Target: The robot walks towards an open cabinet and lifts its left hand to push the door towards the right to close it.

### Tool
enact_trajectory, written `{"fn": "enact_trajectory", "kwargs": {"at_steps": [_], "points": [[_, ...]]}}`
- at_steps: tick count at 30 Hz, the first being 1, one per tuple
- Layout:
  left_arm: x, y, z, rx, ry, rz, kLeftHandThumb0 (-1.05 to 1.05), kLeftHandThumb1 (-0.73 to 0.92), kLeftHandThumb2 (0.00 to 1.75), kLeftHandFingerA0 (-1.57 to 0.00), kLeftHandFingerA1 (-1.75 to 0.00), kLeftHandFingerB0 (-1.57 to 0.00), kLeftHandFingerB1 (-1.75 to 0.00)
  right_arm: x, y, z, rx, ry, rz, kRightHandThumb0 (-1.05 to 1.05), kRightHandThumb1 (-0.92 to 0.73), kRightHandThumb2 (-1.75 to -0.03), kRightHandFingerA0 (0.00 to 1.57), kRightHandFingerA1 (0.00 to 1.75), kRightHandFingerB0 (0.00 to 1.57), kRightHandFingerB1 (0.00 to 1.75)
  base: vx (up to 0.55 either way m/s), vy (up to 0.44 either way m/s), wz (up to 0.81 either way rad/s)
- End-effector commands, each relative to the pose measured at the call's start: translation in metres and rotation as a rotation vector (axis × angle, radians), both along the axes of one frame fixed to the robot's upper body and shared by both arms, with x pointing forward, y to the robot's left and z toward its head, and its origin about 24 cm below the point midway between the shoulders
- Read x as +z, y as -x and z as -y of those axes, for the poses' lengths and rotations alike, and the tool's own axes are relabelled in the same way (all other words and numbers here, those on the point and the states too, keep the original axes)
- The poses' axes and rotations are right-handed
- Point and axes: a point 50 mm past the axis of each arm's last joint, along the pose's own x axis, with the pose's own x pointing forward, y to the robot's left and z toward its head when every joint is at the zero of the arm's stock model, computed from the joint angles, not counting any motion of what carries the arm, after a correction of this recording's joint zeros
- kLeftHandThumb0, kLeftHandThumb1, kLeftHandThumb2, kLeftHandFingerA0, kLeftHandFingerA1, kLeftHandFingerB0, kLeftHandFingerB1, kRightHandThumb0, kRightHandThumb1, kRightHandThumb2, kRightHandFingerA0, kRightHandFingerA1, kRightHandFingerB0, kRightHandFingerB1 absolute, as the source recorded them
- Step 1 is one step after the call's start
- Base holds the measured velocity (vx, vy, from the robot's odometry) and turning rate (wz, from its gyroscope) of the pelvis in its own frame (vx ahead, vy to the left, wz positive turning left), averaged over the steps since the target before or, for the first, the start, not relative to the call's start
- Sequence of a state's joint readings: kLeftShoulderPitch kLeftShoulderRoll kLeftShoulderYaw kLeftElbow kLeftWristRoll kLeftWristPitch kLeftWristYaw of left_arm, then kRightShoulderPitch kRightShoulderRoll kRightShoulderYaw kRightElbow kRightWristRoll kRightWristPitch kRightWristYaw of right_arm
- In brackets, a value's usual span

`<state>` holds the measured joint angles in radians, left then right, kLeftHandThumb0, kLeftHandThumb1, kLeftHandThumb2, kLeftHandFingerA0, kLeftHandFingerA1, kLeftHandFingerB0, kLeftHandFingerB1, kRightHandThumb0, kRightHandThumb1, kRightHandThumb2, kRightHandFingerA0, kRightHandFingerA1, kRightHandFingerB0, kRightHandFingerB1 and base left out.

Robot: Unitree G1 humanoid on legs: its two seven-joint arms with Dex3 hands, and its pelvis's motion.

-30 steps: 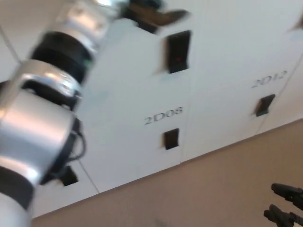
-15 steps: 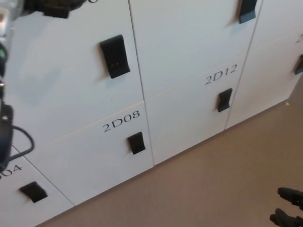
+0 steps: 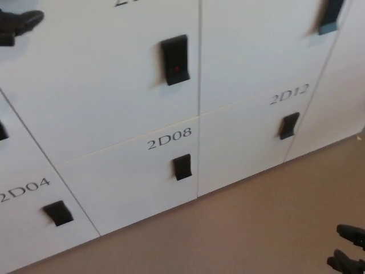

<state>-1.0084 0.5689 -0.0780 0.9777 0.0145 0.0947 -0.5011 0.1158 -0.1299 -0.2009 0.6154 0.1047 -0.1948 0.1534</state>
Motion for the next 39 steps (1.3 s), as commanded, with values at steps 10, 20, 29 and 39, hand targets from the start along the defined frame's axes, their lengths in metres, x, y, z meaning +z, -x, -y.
{"fn": "enact_trajectory", "kwargs": {"at_steps": [10,20,29,39], "points": [[-0.144,0.269,0.181,-1.313,0.147,-0.345,-0.58,0.70,0.62,-0.54,-0.40,-0.44,-0.35,0.024,-0.029,0.012,-0.014,0.035,0.067,-0.37,-0.53,-0.73,0.71,0.58,0.52,0.51,0.03,0.004,0.00],[-0.184,0.255,0.068,-0.592,0.209,-0.344,-0.50,0.68,0.60,-0.58,-0.43,-0.48,-0.38,0.027,-0.047,0.011,0.029,0.042,0.065,-0.34,-0.56,-0.73,0.71,0.57,0.52,0.50,0.00,0.000,0.00],[-0.191,0.231,0.011,-0.084,0.152,-0.291,-0.44,0.67,0.60,-0.63,-0.42,-0.52,-0.39,0.022,-0.042,0.011,0.024,0.039,0.045,-0.34,-0.56,-0.73,0.70,0.58,0.51,0.51,0.00,0.000,0.00],[-0.194,0.202,0.002,0.096,0.281,-0.283,-0.43,0.64,0.59,-0.57,-0.42,-0.48,-0.39,0.017,-0.042,0.012,0.022,0.040,0.017,-0.34,-0.57,-0.74,0.71,0.58,0.52,0.51,0.00,0.000,0.00]]}}
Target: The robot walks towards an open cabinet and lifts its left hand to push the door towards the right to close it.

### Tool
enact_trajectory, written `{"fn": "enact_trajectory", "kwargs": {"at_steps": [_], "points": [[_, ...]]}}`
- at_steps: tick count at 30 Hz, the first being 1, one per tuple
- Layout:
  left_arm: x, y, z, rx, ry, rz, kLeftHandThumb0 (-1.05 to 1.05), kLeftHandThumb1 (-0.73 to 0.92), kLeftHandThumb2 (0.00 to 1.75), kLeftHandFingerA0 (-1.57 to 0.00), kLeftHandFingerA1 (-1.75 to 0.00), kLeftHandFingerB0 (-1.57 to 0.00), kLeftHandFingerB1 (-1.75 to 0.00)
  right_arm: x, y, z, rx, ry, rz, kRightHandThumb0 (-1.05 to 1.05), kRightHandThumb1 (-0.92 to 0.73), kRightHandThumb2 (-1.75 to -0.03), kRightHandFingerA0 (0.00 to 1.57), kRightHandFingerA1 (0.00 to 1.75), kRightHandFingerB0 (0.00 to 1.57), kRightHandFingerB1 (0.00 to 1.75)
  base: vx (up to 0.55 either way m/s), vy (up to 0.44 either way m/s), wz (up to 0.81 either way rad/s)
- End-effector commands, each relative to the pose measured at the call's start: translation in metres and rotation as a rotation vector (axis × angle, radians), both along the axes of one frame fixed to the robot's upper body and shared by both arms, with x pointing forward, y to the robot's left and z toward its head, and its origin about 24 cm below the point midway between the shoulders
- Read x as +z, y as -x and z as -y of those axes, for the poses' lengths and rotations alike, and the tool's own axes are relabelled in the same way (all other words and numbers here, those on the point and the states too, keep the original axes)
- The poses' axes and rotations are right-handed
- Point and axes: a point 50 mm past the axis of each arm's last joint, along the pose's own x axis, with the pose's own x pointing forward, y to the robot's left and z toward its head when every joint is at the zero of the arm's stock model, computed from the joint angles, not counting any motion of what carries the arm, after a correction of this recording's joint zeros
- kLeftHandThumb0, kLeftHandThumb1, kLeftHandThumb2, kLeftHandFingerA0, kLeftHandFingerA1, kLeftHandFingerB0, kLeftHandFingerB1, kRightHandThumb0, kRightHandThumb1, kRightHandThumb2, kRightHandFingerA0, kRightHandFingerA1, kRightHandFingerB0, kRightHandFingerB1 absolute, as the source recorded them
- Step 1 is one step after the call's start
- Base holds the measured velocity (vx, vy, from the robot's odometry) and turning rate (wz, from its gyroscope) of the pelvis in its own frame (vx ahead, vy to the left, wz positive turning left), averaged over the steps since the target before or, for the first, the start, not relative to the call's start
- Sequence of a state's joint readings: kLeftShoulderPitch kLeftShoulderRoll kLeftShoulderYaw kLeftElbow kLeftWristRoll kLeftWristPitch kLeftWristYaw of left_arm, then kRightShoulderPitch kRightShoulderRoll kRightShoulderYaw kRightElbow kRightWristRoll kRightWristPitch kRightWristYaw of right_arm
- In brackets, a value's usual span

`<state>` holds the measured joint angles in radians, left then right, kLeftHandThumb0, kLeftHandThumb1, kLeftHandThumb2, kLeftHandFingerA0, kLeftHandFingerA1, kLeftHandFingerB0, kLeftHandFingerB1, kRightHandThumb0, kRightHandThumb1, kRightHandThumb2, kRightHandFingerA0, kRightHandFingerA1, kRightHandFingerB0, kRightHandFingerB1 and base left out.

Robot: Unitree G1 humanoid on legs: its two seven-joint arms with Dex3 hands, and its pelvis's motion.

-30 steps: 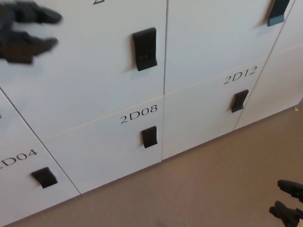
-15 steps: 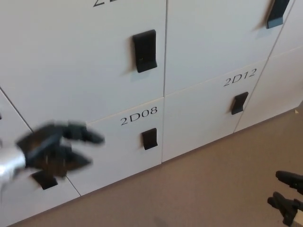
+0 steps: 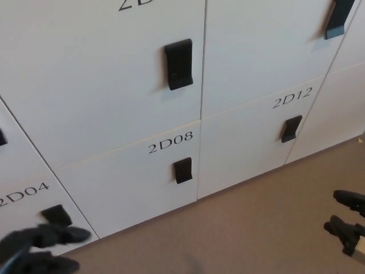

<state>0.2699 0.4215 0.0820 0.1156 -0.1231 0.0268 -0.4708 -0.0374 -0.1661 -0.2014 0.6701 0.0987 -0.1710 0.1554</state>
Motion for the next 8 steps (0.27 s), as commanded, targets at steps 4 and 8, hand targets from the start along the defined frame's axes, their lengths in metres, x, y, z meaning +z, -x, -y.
{"fn": "enact_trajectory", "kwargs": {"at_steps": [4,8], "points": [[-0.004,-0.011,-0.017,0.221,0.081,0.020,-0.40,0.64,0.59,-0.60,-0.43,-0.50,-0.40,-0.003,0.000,0.010,-0.002,0.020,-0.050,-0.34,-0.56,-0.74,0.70,0.59,0.51,0.51,0.00,0.000,0.00],[-0.010,-0.008,-0.019,0.225,0.053,0.003,-0.39,0.65,0.59,-0.60,-0.43,-0.50,-0.40,-0.003,0.000,0.011,-0.003,0.017,-0.054,-0.34,-0.57,-0.74,0.70,0.59,0.52,0.51,0.00,0.000,0.00]]}}
